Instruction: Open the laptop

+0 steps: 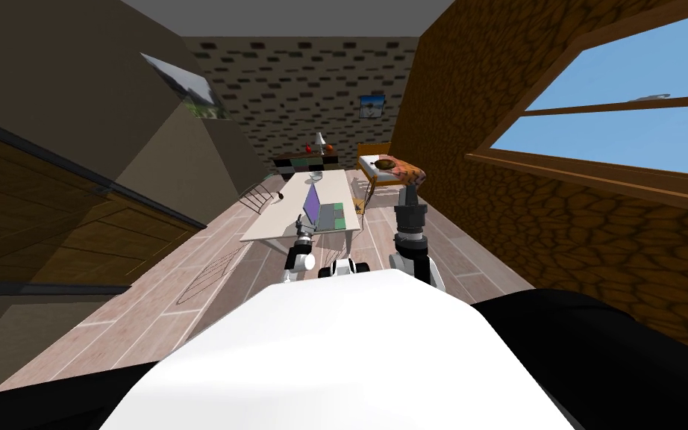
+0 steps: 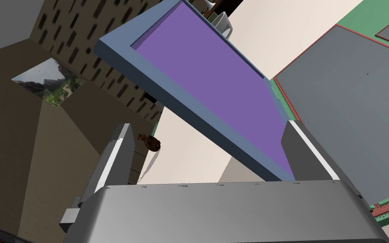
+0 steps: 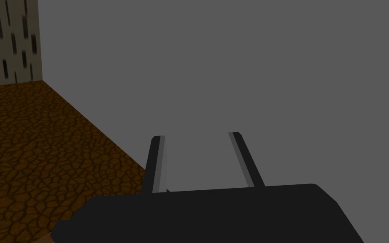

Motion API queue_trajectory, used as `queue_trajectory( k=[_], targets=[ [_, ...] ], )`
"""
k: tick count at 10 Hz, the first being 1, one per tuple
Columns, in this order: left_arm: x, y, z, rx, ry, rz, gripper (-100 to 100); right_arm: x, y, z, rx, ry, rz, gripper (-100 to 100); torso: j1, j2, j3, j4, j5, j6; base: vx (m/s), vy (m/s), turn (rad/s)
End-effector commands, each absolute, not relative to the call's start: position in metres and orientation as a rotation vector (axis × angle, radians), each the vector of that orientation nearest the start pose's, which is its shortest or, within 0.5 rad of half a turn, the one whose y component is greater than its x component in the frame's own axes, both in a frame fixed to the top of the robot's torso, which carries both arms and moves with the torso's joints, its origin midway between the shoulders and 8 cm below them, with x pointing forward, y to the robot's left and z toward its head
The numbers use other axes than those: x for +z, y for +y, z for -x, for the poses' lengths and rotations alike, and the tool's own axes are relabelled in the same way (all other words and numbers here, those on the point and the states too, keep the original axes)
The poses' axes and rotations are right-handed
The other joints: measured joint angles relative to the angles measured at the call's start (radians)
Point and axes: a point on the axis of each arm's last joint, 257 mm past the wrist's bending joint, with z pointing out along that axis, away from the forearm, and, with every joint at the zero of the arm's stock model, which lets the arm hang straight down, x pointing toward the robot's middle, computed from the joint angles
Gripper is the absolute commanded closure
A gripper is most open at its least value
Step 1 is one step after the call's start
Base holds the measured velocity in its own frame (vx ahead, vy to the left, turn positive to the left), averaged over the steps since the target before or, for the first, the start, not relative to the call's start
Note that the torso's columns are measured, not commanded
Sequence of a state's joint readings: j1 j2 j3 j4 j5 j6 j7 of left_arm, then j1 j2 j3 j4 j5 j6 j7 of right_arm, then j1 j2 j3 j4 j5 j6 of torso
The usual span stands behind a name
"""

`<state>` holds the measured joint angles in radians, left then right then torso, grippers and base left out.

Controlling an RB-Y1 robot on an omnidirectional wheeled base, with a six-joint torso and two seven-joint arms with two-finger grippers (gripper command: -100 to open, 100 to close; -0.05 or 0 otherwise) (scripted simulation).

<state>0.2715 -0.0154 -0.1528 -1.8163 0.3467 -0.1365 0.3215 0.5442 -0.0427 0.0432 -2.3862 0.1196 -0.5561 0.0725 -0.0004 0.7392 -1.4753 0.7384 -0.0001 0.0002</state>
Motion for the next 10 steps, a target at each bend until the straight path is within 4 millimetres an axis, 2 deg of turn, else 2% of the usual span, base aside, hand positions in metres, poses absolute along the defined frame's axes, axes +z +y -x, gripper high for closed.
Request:
queue_trajectory(
  k=[1,2,5,6,8,10],
  targets=[
    [-0.211,0.186,-0.486,-1.796,0.762,1.611,-100,0.064,-0.242,-0.313,1.217,0.644,-0.433,0,0.000,-0.001,-0.001,0.000,0.000,0.000,-0.011,-0.007,-0.011],
    [-0.205,0.187,-0.495,-1.824,0.743,1.594,-100,0.064,-0.242,-0.313,1.217,0.644,-0.433,0,0.000,-0.003,-0.002,-0.001,0.000,0.000,-0.062,-0.017,0.129],
    [-0.220,0.173,-0.513,-1.818,0.789,1.613,-100,0.064,-0.242,-0.313,1.217,0.644,-0.433,0,0.001,-0.002,-0.001,0.000,0.000,0.000,-0.043,-0.010,0.034],
    [-0.214,0.175,-0.523,-1.843,0.771,1.599,-100,0.064,-0.242,-0.313,1.217,0.644,-0.433,0,0.001,-0.004,-0.002,-0.002,0.000,0.001,-0.060,-0.003,0.155],
    [-0.216,0.164,-0.538,-1.848,0.800,1.598,-100,0.064,-0.242,-0.313,1.217,0.644,-0.433,0,0.000,-0.001,-0.001,-0.001,0.000,0.000,-0.057,-0.013,0.036],
    [-0.225,0.162,-0.541,-1.836,0.816,1.614,-100,0.064,-0.242,-0.313,1.217,0.644,-0.433,0,0.000,-0.004,-0.002,-0.001,0.000,0.001,-0.006,-0.001,0.000]
  ],
)
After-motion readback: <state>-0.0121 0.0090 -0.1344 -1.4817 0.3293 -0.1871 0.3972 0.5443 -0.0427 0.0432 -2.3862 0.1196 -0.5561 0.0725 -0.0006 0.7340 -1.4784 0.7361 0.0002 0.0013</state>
